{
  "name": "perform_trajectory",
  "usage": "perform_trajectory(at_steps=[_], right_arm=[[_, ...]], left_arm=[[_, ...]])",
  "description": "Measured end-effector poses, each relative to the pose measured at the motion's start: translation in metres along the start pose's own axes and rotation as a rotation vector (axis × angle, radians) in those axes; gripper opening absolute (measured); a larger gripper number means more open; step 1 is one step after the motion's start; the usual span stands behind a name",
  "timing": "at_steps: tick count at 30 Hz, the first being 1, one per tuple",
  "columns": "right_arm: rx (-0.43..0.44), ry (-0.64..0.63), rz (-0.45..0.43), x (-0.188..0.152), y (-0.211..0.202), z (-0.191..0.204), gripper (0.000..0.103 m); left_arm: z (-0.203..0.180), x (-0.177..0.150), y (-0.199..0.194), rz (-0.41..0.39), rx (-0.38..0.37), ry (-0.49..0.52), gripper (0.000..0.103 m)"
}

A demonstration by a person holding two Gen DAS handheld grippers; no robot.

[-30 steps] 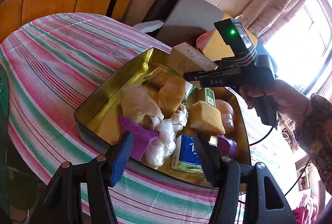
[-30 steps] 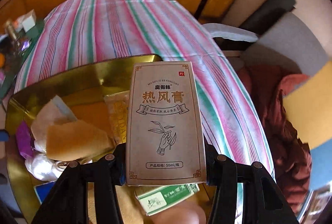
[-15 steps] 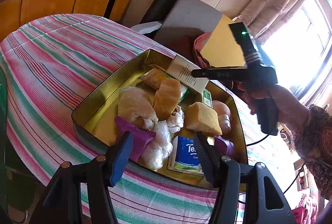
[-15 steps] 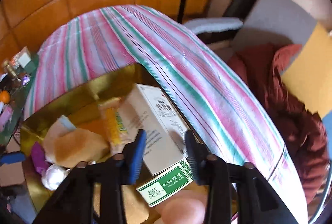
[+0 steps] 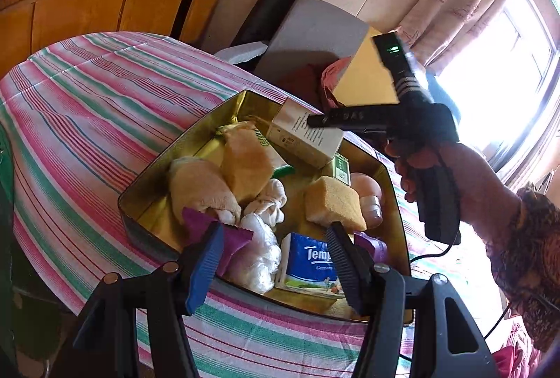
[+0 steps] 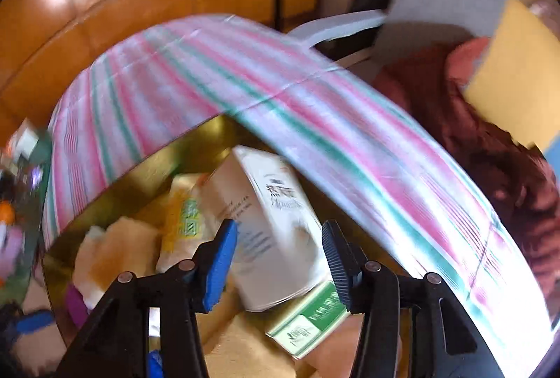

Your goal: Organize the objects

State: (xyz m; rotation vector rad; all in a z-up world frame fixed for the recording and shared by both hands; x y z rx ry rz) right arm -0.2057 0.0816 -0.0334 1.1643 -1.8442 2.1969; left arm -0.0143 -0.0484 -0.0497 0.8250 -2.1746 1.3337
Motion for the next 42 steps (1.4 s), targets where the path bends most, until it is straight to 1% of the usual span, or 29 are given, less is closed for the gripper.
perform_trajectory(at_steps=[3, 4, 5, 9, 11, 15, 17, 21, 22, 23, 24, 28, 31, 37, 39, 42], right_arm=[[-0.005, 0.064, -0.052, -0.004, -0.021, -0.009, 0.053], [0.014, 0.086, -0.060, -0.005, -0.026, -0.012, 0.057], [0.031, 0.108, -0.060, -0.010, -0.032, -0.013, 0.062], [0.046, 0.125, -0.061, -0.026, -0.049, -0.007, 0.064], [0.029, 0.130, -0.067, -0.037, -0.057, -0.003, 0.071], [0.001, 0.151, -0.077, -0.057, -0.071, 0.010, 0.075], [-0.030, 0.156, -0.086, -0.068, -0.081, 0.015, 0.081], [-0.071, 0.197, -0.101, -0.086, -0.098, 0.019, 0.090], [-0.074, 0.206, -0.103, -0.090, -0.101, 0.020, 0.095], [-0.080, 0.214, -0.102, -0.093, -0.104, 0.021, 0.101], [-0.086, 0.219, -0.103, -0.096, -0.107, 0.023, 0.103], [-0.098, 0.223, -0.107, -0.106, -0.116, 0.033, 0.103], [-0.115, 0.233, -0.118, -0.111, -0.122, 0.041, 0.103], [-0.162, 0.302, -0.138, -0.120, -0.134, 0.045, 0.103], [-0.182, 0.315, -0.140, -0.122, -0.136, 0.046, 0.103], [-0.245, 0.314, -0.138, -0.124, -0.139, 0.050, 0.103]], left_arm=[[-0.003, 0.000, -0.001, 0.007, 0.007, -0.006, 0.061], [-0.004, 0.001, -0.001, 0.014, 0.015, -0.007, 0.061], [-0.006, 0.001, 0.000, 0.023, 0.023, -0.007, 0.061], [-0.011, 0.000, -0.003, 0.038, 0.038, -0.014, 0.061], [-0.014, 0.001, -0.005, 0.036, 0.048, -0.005, 0.061], [-0.022, 0.004, -0.011, 0.005, 0.089, 0.045, 0.061], [-0.025, 0.007, -0.014, -0.003, 0.104, 0.061, 0.061], [-0.029, 0.012, -0.019, -0.011, 0.172, 0.089, 0.061], [-0.029, 0.012, -0.020, -0.011, 0.185, 0.093, 0.061], [-0.029, 0.013, -0.022, -0.011, 0.199, 0.097, 0.061], [-0.029, 0.013, -0.023, -0.014, 0.213, 0.102, 0.061], [-0.031, 0.015, -0.029, -0.027, 0.260, 0.132, 0.061], [-0.033, 0.016, -0.034, -0.032, 0.265, 0.148, 0.061], [-0.032, 0.022, -0.039, -0.039, 0.323, 0.152, 0.061], [-0.030, 0.024, -0.039, -0.038, 0.333, 0.148, 0.061], [-0.030, 0.026, -0.039, -0.039, 0.348, 0.152, 0.061]])
Point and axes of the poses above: each gripper's, at about its wrist camera, not at the fingertips, and y roughly the way its jaws point, z to its left, x to its top, the point moved 3 cm from there along y, roughly the way its jaws point
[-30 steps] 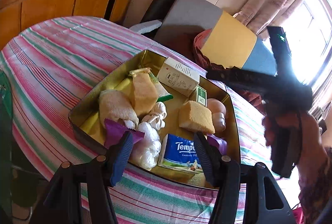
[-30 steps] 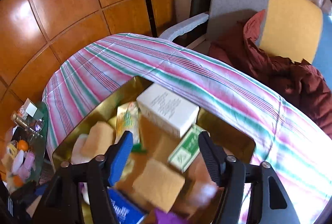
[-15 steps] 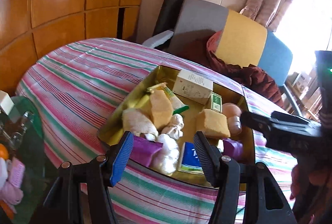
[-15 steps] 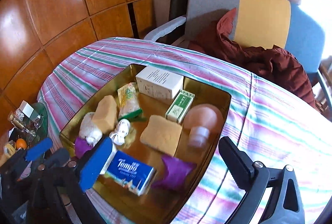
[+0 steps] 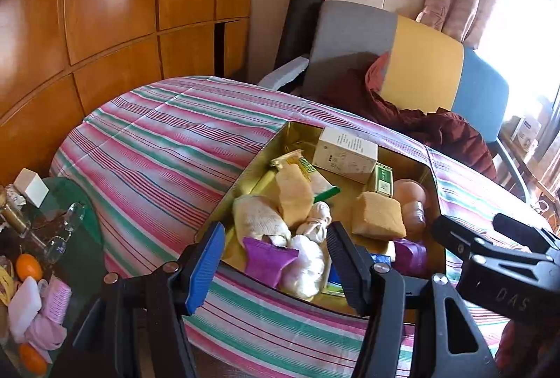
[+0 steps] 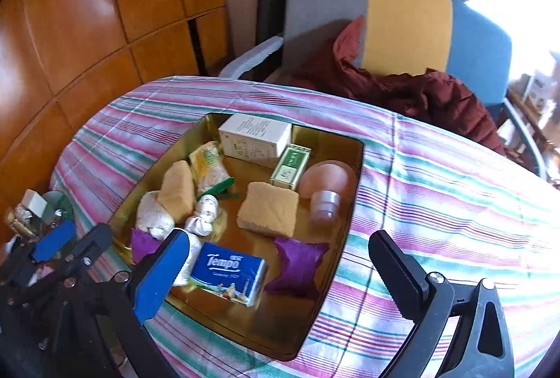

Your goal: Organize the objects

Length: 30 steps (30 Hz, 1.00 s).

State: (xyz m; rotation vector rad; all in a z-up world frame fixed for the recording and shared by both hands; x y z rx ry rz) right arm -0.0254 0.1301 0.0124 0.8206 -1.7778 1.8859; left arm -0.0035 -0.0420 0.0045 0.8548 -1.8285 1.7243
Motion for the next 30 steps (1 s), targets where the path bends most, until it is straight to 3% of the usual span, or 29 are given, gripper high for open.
perform_trajectory(at_steps=[5, 9, 15, 30], right_arm=[[-0.129, 0.033, 0.025, 0.000, 0.000, -0.004, 0.103], [-0.080, 0.094, 0.036, -0.002, 0.000, -0.011, 0.103], [-0.085, 0.112, 0.017, -0.003, -0.002, -0.011, 0.103], [-0.090, 0.112, -0.001, -0.005, -0.002, -0.002, 0.103]], left_arm=[[0.000, 0.002, -0.002, 0.001, 0.007, 0.006, 0.061], [-0.003, 0.002, -0.005, 0.002, 0.017, 0.024, 0.061], [-0.006, 0.001, -0.003, 0.016, 0.050, 0.049, 0.061], [0.002, 0.000, 0.008, 0.100, 0.049, 0.020, 0.061]])
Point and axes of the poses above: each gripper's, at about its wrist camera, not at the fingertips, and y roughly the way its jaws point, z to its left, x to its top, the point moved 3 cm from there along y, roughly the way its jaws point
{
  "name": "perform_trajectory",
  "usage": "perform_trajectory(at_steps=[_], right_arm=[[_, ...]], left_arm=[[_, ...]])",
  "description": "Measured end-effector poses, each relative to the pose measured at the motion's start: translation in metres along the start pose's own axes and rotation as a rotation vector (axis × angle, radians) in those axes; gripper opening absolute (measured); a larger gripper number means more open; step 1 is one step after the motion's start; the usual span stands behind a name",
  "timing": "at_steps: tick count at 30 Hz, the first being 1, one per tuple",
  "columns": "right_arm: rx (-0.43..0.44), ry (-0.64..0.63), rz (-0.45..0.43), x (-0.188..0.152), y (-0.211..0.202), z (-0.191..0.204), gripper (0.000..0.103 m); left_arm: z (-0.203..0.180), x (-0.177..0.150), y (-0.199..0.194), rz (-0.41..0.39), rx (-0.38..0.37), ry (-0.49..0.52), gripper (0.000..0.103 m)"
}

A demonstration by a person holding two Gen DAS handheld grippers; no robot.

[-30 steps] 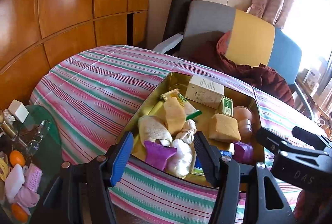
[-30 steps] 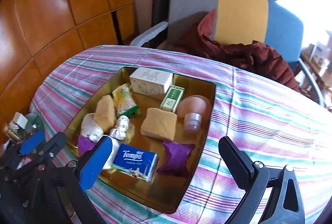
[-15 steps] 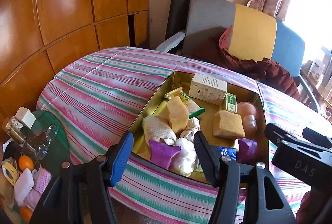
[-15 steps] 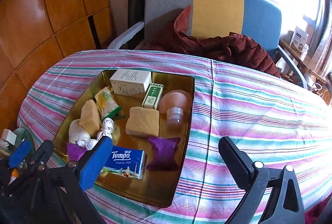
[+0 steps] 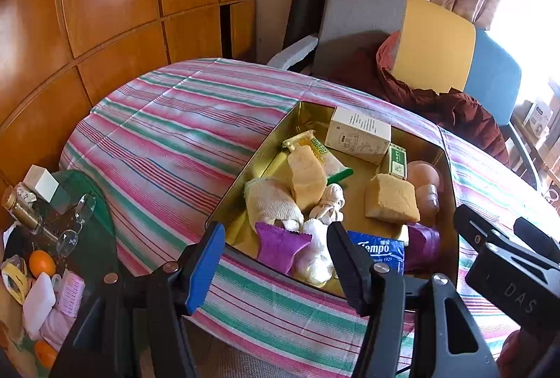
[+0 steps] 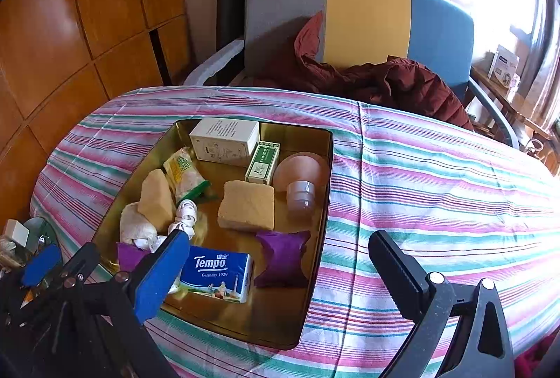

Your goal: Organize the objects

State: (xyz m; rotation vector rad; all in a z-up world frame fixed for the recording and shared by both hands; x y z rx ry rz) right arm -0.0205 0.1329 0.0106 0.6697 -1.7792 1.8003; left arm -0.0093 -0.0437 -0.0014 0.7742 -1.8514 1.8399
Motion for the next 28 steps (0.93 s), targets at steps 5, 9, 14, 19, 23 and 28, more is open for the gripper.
perform_trajectory(at_steps=[5, 9, 14, 19, 23, 28], right_arm=[[-0.028, -0.006, 0.005, -0.0026, 0.0038, -0.0013, 0.103], [-0.031, 0.003, 0.007, -0.0035, 0.0051, -0.0034, 0.103], [-0.035, 0.010, 0.003, -0.0044, 0.0049, -0.0047, 0.103], [-0.026, 0.027, 0.010, -0.0047, 0.0067, -0.0081, 0.103], [-0.022, 0.031, 0.014, -0.0053, 0.0076, -0.0089, 0.103], [-0.021, 0.028, 0.020, -0.0062, 0.0094, -0.0086, 0.103]], left_arm=[[0.0014, 0.0011, -0.0016, -0.004, -0.006, -0.008, 0.061], [-0.0006, 0.0016, -0.0040, -0.009, -0.003, 0.005, 0.061], [-0.0015, 0.0010, -0.0039, -0.002, -0.010, 0.002, 0.061], [-0.0017, -0.0001, -0.0021, 0.015, -0.028, -0.002, 0.061], [-0.0031, -0.0017, -0.0020, 0.012, -0.019, 0.000, 0.061], [-0.0067, -0.0029, -0.0052, -0.023, 0.007, 0.022, 0.061]])
Point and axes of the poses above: each gripper's, at about its wrist camera, not at the fingertips, and y roughly the way its jaws point, z to its left, x to its top, the point moved 3 cm from there along y, roughly the way its jaws point
